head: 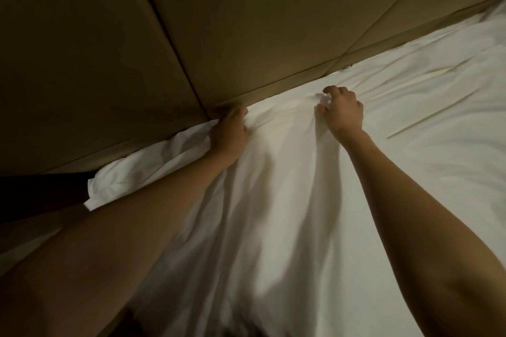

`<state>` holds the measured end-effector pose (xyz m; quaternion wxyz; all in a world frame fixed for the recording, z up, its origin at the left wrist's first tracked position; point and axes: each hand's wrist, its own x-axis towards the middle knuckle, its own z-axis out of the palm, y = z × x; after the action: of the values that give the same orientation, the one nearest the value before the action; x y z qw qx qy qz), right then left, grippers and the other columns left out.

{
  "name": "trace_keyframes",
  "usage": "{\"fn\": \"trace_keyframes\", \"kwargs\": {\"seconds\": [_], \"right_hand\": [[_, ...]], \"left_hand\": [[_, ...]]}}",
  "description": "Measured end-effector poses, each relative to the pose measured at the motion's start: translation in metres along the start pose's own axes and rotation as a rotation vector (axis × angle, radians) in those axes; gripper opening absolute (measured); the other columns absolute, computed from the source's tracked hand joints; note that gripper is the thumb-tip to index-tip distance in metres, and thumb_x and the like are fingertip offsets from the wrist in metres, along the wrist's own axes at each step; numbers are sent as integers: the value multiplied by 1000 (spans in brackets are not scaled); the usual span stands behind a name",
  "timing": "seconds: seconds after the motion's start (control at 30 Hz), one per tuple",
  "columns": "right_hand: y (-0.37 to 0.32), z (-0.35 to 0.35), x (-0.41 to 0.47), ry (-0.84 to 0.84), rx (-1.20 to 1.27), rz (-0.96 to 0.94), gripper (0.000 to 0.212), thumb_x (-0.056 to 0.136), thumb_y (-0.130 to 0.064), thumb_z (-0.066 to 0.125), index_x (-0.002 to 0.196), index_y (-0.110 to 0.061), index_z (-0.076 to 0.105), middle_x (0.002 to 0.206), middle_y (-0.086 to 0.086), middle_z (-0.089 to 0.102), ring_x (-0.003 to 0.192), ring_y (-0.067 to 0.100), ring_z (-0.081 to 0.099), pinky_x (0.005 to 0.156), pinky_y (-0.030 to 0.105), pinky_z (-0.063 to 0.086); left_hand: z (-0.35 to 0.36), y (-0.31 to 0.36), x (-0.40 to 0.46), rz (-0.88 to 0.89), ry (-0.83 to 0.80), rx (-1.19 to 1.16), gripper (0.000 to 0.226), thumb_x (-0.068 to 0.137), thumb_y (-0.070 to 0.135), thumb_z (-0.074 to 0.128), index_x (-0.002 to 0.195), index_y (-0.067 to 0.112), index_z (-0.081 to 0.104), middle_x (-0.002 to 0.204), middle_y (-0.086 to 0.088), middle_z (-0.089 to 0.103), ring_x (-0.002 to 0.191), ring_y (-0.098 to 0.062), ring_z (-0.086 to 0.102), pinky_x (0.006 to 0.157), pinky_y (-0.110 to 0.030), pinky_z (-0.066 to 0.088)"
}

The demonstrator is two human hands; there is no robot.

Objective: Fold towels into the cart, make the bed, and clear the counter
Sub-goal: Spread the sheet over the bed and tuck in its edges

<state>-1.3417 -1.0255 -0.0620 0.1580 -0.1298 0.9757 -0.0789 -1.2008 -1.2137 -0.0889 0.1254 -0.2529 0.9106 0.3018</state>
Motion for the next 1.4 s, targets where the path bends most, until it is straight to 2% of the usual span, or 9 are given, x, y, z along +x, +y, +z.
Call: {"fn": "trace_keyframes", "kwargs": {"seconds": [0.17, 0.27, 0.33, 0.4, 0.57, 0.73, 1.07, 1.23, 1.4], "right_hand": [[9, -27, -62, 54, -17, -32, 49, 97, -27, 44, 143, -12, 35, 151, 8, 32, 140, 26, 26, 115, 48, 19], [16, -50, -118, 44, -20, -3, 53, 98, -29, 43, 147, -14, 29, 157, 6, 22, 145, 23, 16, 116, 48, 10], [22, -63, -164, 50, -2, 37, 55, 99, -31, 42, 148, -14, 26, 158, 5, 18, 146, 22, 12, 117, 48, 8], [27, -74, -211, 67, 30, 79, 56, 99, -33, 41, 149, -14, 24, 158, 5, 16, 146, 22, 10, 116, 49, 8], [40, -87, -332, 77, 73, 158, 57, 100, -35, 40, 150, -15, 22, 159, 3, 13, 147, 21, 7, 116, 50, 6], [48, -86, -454, 118, 146, 277, 57, 100, -36, 38, 150, -15, 20, 159, 1, 13, 147, 19, 4, 117, 48, 3], [48, -49, -706, 189, 266, 473, 56, 100, -36, 39, 150, -18, 21, 159, -1, 14, 147, 17, 5, 117, 47, 1], [73, -39, -823, 216, 322, 573, 56, 101, -37, 37, 150, -19, 19, 159, -2, 13, 147, 16, 5, 117, 46, 1], [129, -27, -943, 281, 364, 681, 56, 101, -37, 38, 150, -19, 19, 159, -3, 13, 147, 15, 5, 118, 44, 1]], "left_hand": [[-14, 27, -47, 273, 172, 14, 48, 82, 9, 34, 123, 4, 59, 122, -14, 60, 110, -33, 57, 93, -40, 44], [-35, 57, -84, 327, 31, 139, 48, 94, 14, 36, 142, 13, 38, 148, -3, 38, 140, -22, 27, 116, -39, 17], [-47, 73, -110, 372, -25, 145, 51, 97, 15, 38, 147, 17, 28, 155, 1, 25, 146, -19, 11, 119, -36, 5], [-59, 86, -143, 467, -72, 128, 51, 97, 17, 39, 147, 18, 28, 156, 1, 22, 146, -18, 7, 119, -36, 2], [-81, 105, -236, 620, -216, 103, 48, 98, 19, 41, 145, 19, 32, 155, 3, 25, 146, -16, 7, 117, -34, 2], [-89, 116, -327, 732, -260, 108, 45, 99, 19, 42, 143, 19, 36, 152, 3, 31, 146, -17, 11, 118, -35, 4], [-66, 72, -524, 936, -334, 161, 46, 98, 19, 44, 144, 18, 35, 150, 3, 35, 145, -17, 13, 118, -38, 9], [-35, 81, -614, 1020, -384, 257, 49, 97, 21, 47, 144, 18, 35, 150, 0, 36, 145, -20, 16, 117, -41, 13], [40, 125, -728, 1159, -437, 369, 52, 96, 22, 47, 145, 18, 32, 151, -1, 34, 145, -21, 17, 117, -42, 13]]}}
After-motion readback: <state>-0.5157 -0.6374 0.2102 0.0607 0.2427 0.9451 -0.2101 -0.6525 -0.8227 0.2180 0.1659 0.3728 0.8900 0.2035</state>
